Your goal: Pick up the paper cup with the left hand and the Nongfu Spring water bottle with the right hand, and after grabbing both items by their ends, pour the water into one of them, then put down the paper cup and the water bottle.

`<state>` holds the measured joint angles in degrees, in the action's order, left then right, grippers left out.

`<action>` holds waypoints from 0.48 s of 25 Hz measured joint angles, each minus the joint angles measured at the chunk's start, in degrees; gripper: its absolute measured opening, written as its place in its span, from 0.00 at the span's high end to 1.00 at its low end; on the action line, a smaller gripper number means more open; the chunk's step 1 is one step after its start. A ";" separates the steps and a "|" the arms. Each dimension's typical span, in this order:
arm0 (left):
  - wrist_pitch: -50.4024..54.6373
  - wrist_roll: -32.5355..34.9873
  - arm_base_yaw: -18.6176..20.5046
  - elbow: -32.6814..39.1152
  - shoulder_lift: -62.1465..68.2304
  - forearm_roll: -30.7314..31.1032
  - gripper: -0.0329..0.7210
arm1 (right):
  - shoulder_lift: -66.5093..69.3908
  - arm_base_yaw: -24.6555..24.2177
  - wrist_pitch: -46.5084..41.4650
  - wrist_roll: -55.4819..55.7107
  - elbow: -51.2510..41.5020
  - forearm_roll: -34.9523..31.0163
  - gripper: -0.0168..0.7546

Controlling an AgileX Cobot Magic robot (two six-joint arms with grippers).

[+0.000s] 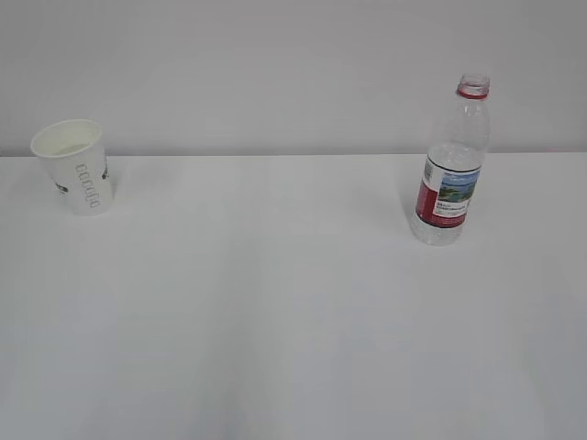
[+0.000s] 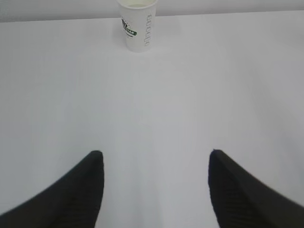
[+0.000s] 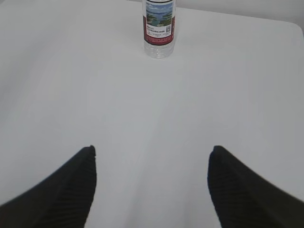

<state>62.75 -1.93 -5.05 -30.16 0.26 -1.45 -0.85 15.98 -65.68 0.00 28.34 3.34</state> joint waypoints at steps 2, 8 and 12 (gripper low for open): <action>0.00 0.00 0.00 0.00 0.00 0.00 0.29 | 0.00 0.00 0.00 0.00 0.00 0.00 0.27; 0.00 0.13 0.00 0.00 0.00 0.00 0.31 | 0.00 0.00 0.00 0.00 0.00 0.00 0.27; 0.00 0.13 0.00 0.00 0.00 0.00 0.32 | 0.00 0.00 0.00 0.00 0.00 0.00 0.27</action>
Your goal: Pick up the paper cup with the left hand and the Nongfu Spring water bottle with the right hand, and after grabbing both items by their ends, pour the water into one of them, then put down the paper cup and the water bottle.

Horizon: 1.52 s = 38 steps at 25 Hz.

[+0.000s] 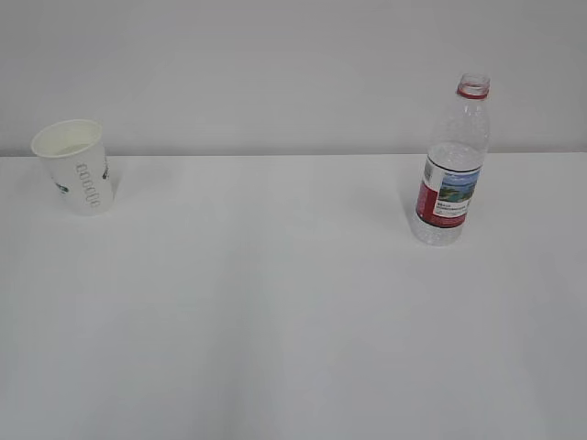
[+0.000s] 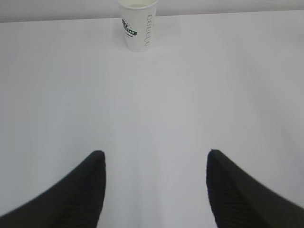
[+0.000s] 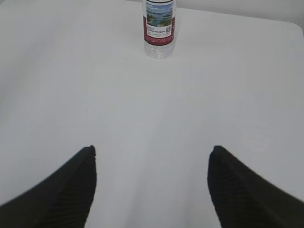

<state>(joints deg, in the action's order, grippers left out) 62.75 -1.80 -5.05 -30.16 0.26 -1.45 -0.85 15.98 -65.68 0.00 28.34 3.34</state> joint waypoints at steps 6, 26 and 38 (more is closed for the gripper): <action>0.00 0.00 0.00 0.00 0.00 0.00 0.33 | 0.00 0.00 0.00 0.00 0.00 0.00 0.27; 0.00 0.03 0.00 0.00 0.00 0.00 0.35 | 0.00 0.00 0.00 0.00 0.00 0.00 0.27; 0.00 0.03 0.00 0.00 0.00 0.00 0.36 | 0.00 0.00 0.00 0.00 0.00 0.00 0.27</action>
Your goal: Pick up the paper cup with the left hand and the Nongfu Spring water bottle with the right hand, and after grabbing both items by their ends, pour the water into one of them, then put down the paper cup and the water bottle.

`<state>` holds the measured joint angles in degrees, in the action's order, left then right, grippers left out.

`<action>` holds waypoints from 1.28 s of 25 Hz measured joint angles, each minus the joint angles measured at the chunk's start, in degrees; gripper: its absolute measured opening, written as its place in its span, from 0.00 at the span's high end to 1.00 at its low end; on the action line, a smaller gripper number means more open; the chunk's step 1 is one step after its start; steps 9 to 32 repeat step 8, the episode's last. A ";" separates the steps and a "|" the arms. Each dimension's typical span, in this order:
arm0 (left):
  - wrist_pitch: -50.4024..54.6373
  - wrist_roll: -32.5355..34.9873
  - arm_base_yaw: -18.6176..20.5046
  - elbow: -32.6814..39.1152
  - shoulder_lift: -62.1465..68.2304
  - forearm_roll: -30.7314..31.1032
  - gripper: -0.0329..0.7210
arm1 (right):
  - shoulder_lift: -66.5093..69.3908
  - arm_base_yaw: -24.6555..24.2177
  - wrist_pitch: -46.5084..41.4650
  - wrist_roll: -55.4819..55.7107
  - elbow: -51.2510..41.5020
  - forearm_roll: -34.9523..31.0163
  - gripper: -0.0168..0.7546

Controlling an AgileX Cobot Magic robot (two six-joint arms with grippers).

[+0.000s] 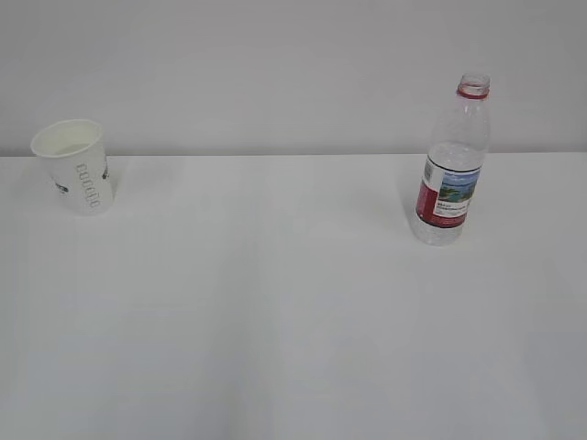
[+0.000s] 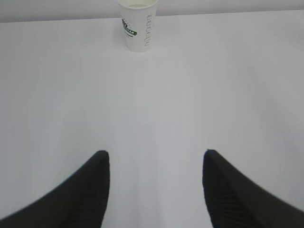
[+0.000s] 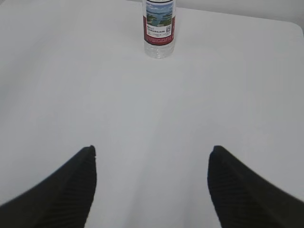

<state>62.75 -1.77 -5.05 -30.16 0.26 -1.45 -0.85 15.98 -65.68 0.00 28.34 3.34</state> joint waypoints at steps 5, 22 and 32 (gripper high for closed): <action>0.00 0.00 0.00 0.00 0.00 0.00 0.36 | 0.00 0.00 0.00 0.00 0.00 0.00 0.27; 0.00 0.00 0.00 0.00 0.00 0.00 0.36 | 0.00 0.00 0.00 0.00 0.00 0.00 0.27; 0.00 0.00 0.00 0.00 0.00 0.00 0.36 | 0.00 0.00 0.00 0.00 0.00 0.00 0.27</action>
